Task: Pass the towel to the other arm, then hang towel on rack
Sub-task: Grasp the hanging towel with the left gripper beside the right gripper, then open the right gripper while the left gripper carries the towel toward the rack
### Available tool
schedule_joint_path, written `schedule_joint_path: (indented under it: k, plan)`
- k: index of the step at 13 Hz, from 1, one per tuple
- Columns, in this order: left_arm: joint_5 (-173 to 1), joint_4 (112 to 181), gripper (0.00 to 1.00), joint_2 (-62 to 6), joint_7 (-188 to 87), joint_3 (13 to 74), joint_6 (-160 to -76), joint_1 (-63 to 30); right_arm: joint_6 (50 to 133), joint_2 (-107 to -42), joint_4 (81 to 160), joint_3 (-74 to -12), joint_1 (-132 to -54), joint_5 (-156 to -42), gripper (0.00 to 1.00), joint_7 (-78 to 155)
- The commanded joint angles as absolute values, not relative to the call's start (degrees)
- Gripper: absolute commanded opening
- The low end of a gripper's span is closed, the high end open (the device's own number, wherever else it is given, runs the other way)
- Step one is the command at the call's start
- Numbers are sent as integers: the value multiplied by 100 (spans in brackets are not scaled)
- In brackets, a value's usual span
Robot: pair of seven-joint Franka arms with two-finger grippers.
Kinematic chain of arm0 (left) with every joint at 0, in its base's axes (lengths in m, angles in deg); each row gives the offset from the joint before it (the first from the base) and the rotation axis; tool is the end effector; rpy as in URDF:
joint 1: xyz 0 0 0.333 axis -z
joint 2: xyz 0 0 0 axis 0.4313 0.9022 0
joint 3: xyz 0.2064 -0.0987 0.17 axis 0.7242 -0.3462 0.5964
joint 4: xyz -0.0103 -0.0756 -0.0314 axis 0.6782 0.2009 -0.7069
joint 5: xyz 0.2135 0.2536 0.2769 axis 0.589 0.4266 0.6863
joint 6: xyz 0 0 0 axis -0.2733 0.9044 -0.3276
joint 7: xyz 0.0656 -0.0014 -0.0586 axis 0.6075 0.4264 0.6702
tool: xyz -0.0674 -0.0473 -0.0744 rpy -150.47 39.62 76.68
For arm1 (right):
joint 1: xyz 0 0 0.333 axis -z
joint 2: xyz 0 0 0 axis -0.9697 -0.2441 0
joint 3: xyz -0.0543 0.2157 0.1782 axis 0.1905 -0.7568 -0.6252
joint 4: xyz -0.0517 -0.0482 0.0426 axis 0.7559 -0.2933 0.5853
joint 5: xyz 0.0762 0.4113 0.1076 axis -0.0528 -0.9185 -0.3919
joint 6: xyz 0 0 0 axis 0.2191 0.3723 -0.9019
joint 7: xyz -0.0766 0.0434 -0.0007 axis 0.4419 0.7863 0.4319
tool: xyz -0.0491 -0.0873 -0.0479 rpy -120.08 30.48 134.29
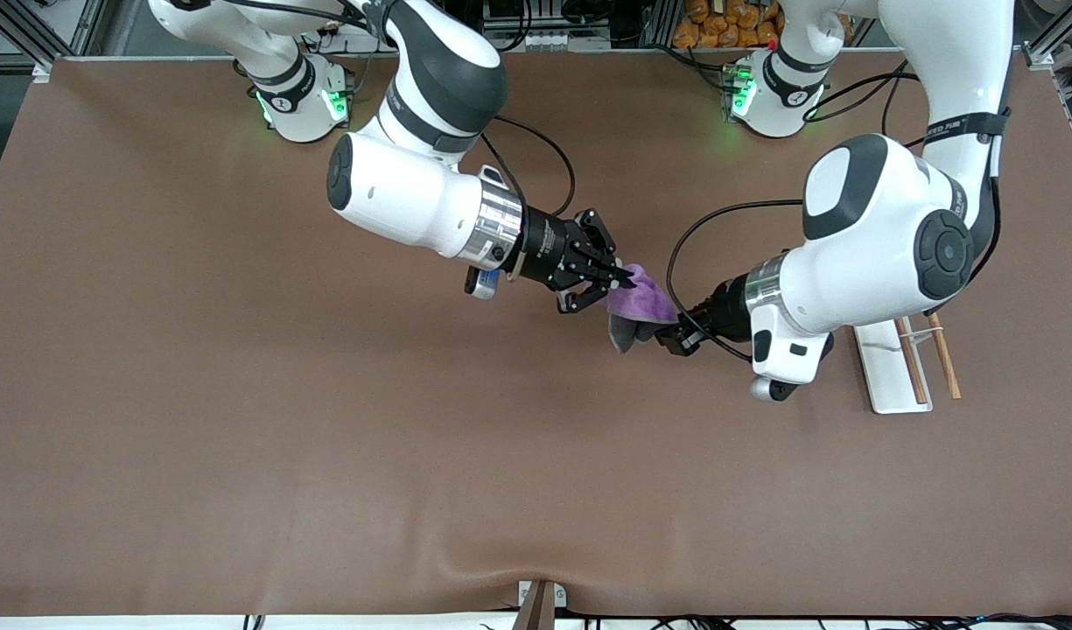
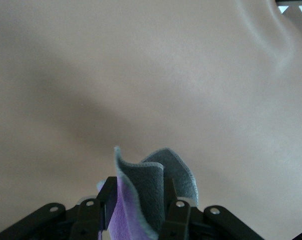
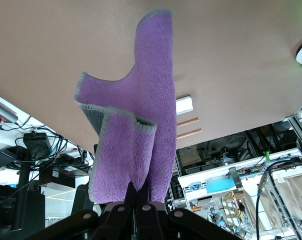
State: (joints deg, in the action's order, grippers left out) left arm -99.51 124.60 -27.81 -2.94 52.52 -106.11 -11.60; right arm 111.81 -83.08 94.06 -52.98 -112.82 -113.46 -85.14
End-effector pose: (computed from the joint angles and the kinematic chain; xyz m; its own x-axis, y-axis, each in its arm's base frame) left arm 0.6566 -0.2965 0.4371 0.7703 0.5291 -0.3560 0.6248 -0.7379 0.2552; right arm 0.5918 0.5168 0.4648 -0.2584 -0.5407 -0.8006 -0.9633 0.2061 0.1718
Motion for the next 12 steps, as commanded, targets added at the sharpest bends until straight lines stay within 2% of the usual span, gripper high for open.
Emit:
schedule_joint_path:
  k: [1, 8, 9, 10, 12]
  plan:
    - [-9809, 12438, 0, -2843, -177, 5232, -10450, -1140, 11196, -8382, 9265, -5272, -11313, -11381, 0, -8659]
    - [-9257, 12421, 0, -2992, -1386, 5337, -9827, -1543, 11179, -8382, 9274, -5272, -11279, -11381, 1, -8659]
    - [-9195, 12421, 0, -3036, -1755, 5346, -9695, -1666, 11170, -8382, 9274, -5272, -11244, -11373, 78, -8651]
    - [-9142, 12429, 0, -3036, -2151, 5346, -9572, -1850, 11161, -8356, 9291, -5272, -11252, -11346, 100, -8642]
    - [-8870, 12447, 0, -3019, -2907, 5346, -9466, -2219, 11153, -8347, 9300, -5264, -11243, -11215, 100, -8642]
